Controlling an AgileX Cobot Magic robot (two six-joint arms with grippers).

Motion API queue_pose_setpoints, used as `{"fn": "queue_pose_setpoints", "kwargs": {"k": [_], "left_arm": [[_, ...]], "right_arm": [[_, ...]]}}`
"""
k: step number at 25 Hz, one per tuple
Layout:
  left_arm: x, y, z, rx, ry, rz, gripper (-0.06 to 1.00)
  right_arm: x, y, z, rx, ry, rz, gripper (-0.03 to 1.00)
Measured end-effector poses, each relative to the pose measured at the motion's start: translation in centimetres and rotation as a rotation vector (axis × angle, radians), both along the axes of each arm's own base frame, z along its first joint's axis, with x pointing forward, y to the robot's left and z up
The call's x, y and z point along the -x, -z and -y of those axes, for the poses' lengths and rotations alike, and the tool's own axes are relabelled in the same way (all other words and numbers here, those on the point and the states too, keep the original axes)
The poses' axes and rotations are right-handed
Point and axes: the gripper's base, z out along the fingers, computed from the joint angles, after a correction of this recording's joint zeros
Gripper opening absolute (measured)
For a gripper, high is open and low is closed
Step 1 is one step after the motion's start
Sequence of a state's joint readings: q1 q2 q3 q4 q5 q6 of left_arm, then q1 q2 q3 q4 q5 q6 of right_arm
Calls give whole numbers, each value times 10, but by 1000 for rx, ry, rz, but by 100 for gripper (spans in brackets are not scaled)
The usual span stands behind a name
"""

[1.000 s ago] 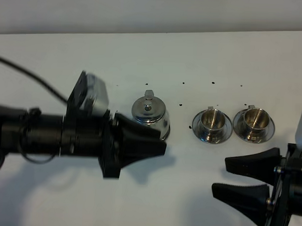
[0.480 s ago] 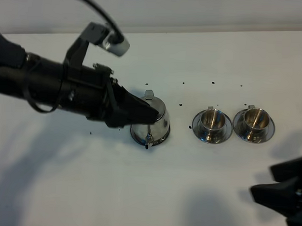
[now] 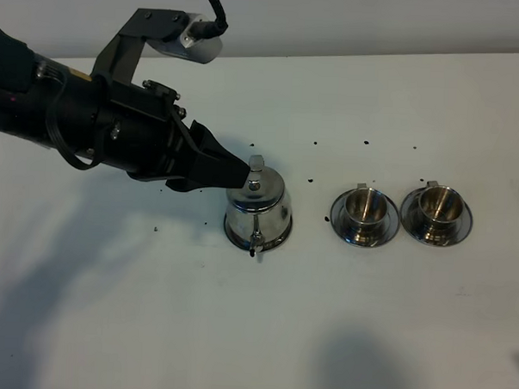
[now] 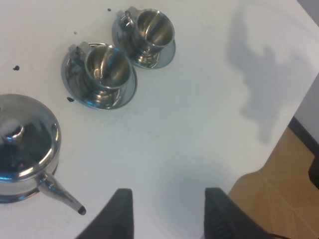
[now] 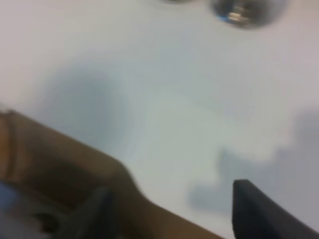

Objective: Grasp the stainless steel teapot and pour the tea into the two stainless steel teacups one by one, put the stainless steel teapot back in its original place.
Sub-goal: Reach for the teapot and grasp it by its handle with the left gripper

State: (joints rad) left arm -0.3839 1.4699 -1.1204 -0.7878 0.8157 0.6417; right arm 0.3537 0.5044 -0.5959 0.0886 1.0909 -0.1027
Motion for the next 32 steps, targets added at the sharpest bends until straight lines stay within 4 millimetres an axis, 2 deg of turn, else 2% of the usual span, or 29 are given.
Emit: {"fn": "queue_pose_setpoints", "kwargs": {"k": [4, 9, 20, 25, 32], "left_arm": [[0, 1, -1, -13, -7, -9, 37], [0, 1, -1, -18, -7, -9, 37], [-4, 6, -8, -103, -81, -28, 37], [-19, 16, -8, -167, -138, -73, 37], [-50, 32, 5, -193, -144, -154, 37]], "right_arm": [[16, 16, 8, 3, 13, 48, 49], [28, 13, 13, -39, 19, 157, 49], [32, 17, 17, -30, 48, 165, 45], [37, 15, 20, -54, 129, 197, 42], [50, 13, 23, -96, 293, 288, 37]]}}
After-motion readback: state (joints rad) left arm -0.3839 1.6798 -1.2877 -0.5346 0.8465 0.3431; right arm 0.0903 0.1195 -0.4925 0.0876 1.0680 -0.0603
